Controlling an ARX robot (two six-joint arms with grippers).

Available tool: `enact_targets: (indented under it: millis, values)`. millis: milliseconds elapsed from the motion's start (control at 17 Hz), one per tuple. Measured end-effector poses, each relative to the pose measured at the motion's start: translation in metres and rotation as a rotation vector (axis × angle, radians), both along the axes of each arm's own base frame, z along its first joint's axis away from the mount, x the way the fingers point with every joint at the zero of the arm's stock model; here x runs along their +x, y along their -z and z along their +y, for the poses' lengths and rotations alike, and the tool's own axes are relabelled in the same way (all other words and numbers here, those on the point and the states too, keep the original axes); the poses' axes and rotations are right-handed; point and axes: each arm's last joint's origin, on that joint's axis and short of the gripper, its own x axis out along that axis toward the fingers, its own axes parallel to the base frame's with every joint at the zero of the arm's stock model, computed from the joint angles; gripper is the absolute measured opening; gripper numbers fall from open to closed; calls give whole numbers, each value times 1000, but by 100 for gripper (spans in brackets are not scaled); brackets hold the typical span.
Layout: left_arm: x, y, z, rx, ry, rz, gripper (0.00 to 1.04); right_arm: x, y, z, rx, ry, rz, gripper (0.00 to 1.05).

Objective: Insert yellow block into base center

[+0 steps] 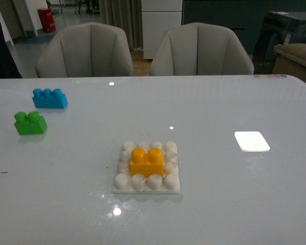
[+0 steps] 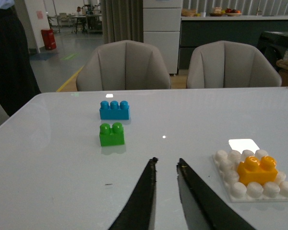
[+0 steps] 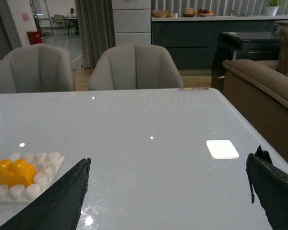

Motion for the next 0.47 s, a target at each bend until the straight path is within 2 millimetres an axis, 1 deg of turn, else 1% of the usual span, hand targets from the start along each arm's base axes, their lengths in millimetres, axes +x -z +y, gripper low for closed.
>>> enact_targets:
  millis: [412, 471]
  values:
    - [0, 0, 0, 0, 0, 0, 79, 0, 0, 0, 0, 0, 0, 98]
    - [0, 0, 0, 0, 0, 0, 85, 0, 0, 0, 0, 0, 0, 98]
